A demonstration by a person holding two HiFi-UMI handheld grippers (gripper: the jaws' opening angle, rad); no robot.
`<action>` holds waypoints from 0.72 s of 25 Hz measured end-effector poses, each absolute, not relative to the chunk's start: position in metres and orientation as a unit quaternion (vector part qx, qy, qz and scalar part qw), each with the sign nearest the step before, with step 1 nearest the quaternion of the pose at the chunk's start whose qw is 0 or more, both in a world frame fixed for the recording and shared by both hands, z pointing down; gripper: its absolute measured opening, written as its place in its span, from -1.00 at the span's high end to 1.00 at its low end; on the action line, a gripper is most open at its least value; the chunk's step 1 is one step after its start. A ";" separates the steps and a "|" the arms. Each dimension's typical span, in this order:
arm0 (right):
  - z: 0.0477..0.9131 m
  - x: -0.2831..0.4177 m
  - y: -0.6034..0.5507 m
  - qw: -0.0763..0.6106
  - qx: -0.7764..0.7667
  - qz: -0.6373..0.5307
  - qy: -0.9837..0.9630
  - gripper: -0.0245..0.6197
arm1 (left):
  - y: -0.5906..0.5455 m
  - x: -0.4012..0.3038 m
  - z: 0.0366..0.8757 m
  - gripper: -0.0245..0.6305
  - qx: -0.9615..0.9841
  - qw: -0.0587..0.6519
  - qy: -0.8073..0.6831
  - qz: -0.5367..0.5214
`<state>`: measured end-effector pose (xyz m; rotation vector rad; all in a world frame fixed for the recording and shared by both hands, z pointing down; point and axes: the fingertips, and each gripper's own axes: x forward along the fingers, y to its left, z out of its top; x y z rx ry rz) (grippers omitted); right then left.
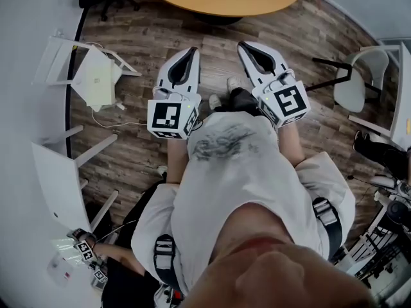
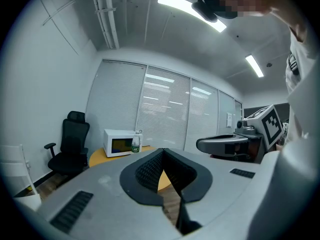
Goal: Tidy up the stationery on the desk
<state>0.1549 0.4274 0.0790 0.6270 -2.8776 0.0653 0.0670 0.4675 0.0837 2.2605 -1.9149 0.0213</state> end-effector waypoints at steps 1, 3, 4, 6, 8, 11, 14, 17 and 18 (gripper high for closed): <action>0.081 0.151 0.422 0.100 0.211 0.025 -0.972 0.73 | 0.463 0.064 0.085 0.90 0.760 0.092 -0.644 0.008; 0.084 0.144 0.412 0.102 0.211 0.029 -0.972 0.73 | 0.453 0.056 0.090 0.90 0.759 0.097 -0.644 0.010; 0.086 0.141 0.406 0.103 0.212 0.030 -0.971 0.73 | 0.447 0.052 0.092 0.90 0.758 0.099 -0.645 0.012; 0.089 0.136 0.392 0.105 0.212 0.032 -0.971 0.73 | 0.435 0.047 0.096 0.90 0.756 0.103 -0.647 0.015; 0.091 0.133 0.379 0.105 0.208 0.034 -0.972 0.73 | 0.424 0.044 0.097 0.90 0.753 0.103 -0.649 0.017; 0.096 0.123 0.358 0.103 0.194 0.036 -0.975 0.73 | 0.402 0.037 0.099 0.90 0.748 0.102 -0.656 0.021; 0.097 0.110 0.332 0.101 0.182 0.037 -0.977 0.73 | 0.378 0.025 0.102 0.90 0.742 0.105 -0.662 0.026; 0.097 0.100 0.303 0.101 0.171 0.037 -0.979 0.73 | 0.349 0.016 0.102 0.90 0.735 0.105 -0.669 0.029; 0.097 0.098 0.293 0.101 0.168 0.037 -0.980 0.73 | 0.339 0.014 0.102 0.90 0.732 0.105 -0.672 0.030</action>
